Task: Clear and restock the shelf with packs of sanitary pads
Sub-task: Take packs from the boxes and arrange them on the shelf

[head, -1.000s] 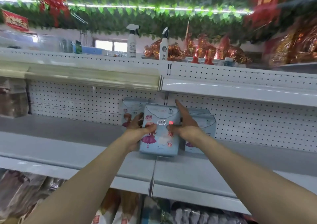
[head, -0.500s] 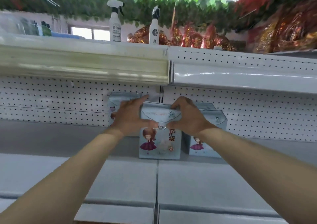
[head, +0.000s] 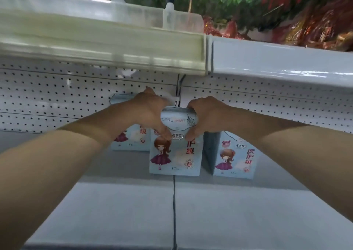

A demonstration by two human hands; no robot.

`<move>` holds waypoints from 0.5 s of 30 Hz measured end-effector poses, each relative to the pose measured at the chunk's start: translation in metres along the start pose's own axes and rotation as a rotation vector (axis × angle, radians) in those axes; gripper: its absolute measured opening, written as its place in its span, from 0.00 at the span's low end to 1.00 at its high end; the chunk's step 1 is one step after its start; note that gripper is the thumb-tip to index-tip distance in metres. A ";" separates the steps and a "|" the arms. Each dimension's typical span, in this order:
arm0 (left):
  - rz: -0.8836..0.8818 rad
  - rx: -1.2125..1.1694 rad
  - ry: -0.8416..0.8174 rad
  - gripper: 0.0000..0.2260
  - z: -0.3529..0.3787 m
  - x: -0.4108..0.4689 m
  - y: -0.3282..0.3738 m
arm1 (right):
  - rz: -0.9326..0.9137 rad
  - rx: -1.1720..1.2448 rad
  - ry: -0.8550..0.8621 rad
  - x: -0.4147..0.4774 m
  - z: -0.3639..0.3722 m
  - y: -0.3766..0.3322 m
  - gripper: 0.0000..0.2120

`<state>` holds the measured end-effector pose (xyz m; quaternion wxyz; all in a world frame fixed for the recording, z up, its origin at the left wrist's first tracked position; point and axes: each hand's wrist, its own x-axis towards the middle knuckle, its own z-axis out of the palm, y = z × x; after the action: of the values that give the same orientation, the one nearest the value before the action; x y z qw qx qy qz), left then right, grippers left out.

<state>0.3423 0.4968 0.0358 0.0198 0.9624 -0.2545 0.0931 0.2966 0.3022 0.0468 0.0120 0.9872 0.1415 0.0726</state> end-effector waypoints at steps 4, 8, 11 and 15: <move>-0.006 0.013 0.038 0.32 0.004 0.016 -0.005 | 0.007 0.018 0.025 0.016 0.004 0.006 0.36; -0.079 0.014 0.083 0.32 0.011 0.028 -0.010 | 0.021 0.009 0.045 0.030 0.007 0.010 0.36; -0.104 0.001 0.101 0.36 0.018 0.035 -0.012 | 0.041 0.021 0.050 0.039 0.011 0.012 0.35; -0.090 -0.001 0.131 0.39 0.024 0.043 -0.016 | 0.059 0.014 0.075 0.050 0.017 0.013 0.37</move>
<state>0.3908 0.4874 0.0210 0.0411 0.9647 -0.2090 0.1547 0.3505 0.3035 0.0373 -0.0022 0.9876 0.1132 0.1090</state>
